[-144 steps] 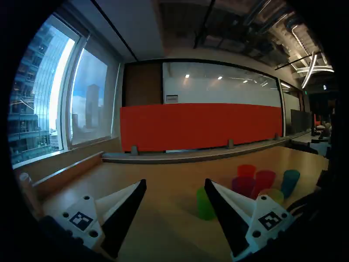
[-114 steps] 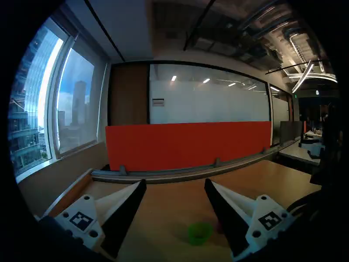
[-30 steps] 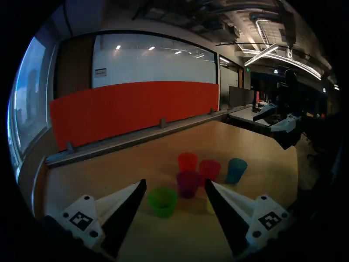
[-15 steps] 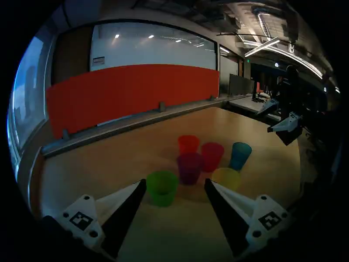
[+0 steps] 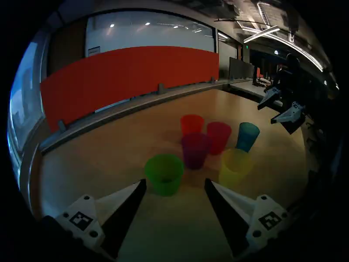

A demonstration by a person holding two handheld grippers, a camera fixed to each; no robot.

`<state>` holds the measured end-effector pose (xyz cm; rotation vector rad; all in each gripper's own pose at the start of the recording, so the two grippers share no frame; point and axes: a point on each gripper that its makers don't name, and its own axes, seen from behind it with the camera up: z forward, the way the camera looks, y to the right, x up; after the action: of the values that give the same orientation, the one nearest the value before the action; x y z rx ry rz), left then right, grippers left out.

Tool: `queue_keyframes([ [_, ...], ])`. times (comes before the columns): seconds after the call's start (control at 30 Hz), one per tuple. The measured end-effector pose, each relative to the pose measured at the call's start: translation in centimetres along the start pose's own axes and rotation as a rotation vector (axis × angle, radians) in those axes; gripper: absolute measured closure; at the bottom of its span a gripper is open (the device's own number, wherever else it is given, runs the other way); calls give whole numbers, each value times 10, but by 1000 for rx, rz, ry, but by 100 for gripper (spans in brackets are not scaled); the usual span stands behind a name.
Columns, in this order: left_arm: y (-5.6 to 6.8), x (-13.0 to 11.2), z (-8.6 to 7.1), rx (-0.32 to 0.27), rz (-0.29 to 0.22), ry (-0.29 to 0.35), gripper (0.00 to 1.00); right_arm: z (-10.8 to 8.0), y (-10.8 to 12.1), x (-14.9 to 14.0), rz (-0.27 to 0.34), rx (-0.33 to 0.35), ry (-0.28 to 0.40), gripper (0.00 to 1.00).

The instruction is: Pour water

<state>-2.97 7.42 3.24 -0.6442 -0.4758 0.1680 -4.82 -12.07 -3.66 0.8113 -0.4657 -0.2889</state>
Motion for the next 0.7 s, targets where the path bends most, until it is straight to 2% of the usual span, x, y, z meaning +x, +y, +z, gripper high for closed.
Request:
queue_keyframes([
  [0.37,-15,-23,22,9,22,-90,0,16,-1,-22,0,16,-54,0],
  [0.7,-23,-31,40,1,18,-126,0,33,-3,-37,1,32,-87,0],
])
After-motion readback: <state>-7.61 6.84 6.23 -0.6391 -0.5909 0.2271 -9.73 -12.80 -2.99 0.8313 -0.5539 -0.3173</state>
